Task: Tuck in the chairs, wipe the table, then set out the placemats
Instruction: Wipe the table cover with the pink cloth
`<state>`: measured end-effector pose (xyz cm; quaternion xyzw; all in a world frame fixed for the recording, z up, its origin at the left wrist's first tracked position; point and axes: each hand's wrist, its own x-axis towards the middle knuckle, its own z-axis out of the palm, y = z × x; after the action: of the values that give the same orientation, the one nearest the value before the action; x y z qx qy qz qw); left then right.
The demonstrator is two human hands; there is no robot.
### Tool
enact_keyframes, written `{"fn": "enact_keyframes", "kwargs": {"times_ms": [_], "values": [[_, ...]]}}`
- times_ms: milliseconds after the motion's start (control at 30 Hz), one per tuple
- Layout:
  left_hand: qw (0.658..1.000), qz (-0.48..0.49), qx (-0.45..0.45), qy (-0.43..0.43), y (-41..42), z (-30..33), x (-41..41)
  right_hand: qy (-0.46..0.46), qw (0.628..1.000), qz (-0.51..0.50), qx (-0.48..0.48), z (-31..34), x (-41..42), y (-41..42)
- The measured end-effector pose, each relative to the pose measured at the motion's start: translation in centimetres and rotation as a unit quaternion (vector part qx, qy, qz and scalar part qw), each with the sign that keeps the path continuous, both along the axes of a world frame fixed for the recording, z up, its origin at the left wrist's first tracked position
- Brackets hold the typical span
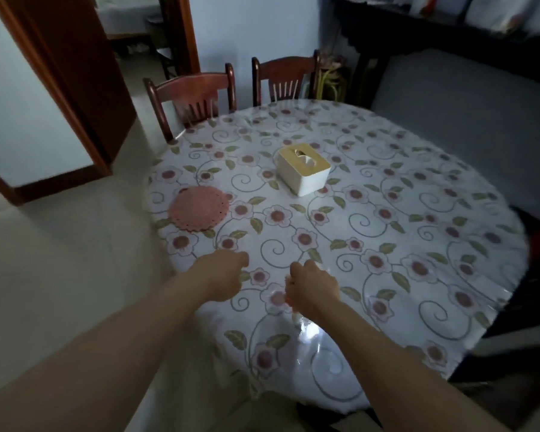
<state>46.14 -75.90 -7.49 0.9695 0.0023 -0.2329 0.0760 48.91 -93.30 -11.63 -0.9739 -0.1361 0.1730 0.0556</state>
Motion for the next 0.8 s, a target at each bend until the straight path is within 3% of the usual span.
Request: {"fn": "enact_keyframes", "kwargs": {"times_ms": [200,467,800], "values": [[0.990,-0.137,0.002,-0.029,3.2,-0.8,1.9,0.002,0.993,-0.117,0.020,0.2,-1.9,2.7],[0.967,-0.255,-0.003,0.004,8.9,-0.8,2.9,0.045,0.979,-0.201,0.006,0.5,-4.9,6.7],[0.959,-0.281,-0.037,0.009,11.9,-1.5,8.8,0.011,0.978,-0.204,0.030,0.4,-1.1,11.4]]}}
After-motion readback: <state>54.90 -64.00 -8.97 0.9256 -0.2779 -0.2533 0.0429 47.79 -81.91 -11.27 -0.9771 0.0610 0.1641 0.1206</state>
